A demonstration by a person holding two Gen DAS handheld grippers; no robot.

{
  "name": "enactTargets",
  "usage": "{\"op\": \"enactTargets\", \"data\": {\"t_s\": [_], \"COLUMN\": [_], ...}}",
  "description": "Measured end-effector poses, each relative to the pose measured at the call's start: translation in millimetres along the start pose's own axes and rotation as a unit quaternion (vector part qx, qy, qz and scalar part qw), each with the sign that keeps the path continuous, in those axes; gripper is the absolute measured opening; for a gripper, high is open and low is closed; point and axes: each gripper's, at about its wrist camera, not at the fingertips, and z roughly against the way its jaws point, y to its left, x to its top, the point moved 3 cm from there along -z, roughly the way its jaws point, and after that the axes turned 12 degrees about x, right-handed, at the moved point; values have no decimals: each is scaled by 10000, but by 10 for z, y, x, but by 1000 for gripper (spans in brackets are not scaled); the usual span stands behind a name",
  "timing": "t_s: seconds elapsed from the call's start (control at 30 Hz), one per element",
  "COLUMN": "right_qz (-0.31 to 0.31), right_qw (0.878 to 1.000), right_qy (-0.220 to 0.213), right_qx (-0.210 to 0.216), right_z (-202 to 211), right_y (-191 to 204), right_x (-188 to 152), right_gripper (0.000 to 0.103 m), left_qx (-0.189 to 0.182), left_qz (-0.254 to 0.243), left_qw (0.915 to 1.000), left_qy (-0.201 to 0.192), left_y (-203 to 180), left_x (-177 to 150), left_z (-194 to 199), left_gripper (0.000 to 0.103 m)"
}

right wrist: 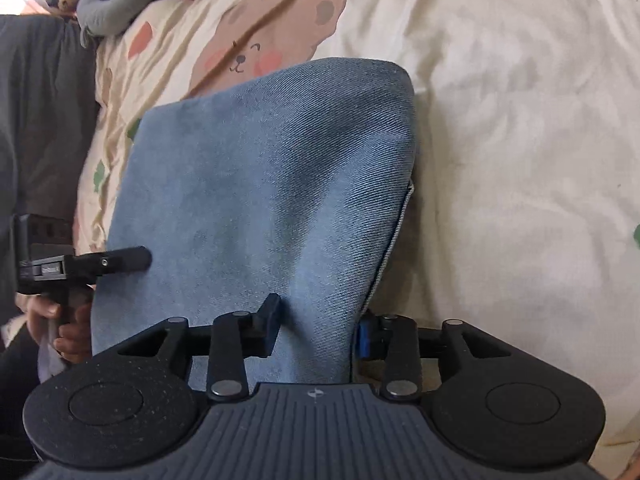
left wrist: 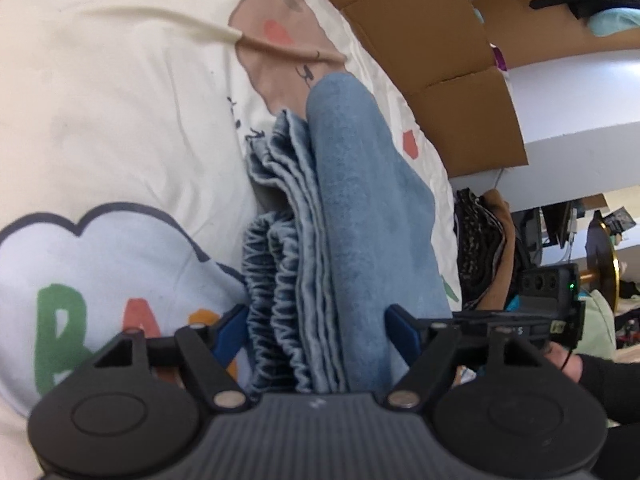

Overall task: Fold clothes
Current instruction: 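Lift the folded cloth and jeans stack off the sheet with both grippers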

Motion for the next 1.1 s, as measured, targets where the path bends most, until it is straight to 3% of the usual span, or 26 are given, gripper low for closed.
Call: {"op": "enactTargets", "data": {"t_s": [0.07,0.17,0.23,0.33,0.5,0.67,0.77,0.9,1.1], "right_qz": [-118,-365,-342,-317,-367,-603,-683,-502,-251], "right_qw": [9997,9978,9967,9954,9936,9888,9866,9879,9893], "right_qy": [-115,-256,-273,-315,-387,-465,-464,-428,-456], "right_qx": [169,484,687,849,1000,1285,1411,1404,1362], "right_z": [-54,-36,5,28,-19,-147,-222,-170,-12], "right_y": [-16,-70,-72,-109,-213,-309,-325,-248,-19], "right_x": [13,0,-3,-21,-58,-68,-55,-30,8], "right_gripper": [44,44,39,36,37,39,39,23,20], "left_qx": [48,76,58,100,84,-9,-83,-160,-119], "left_qz": [-76,-263,-311,-390,-467,-486,-395,-414,-510], "left_qw": [9999,9996,9995,9991,9978,9976,9978,9978,9978], "left_qy": [69,95,95,146,454,485,526,489,403], "left_y": [-31,-86,-85,-88,-110,-109,-85,-112,-188], "left_x": [20,5,-8,-11,-70,-56,-30,-25,7], "left_z": [-18,26,75,62,-73,-132,-157,-104,19], "left_gripper": [78,60,54,55,71,71,63,49,43]}}
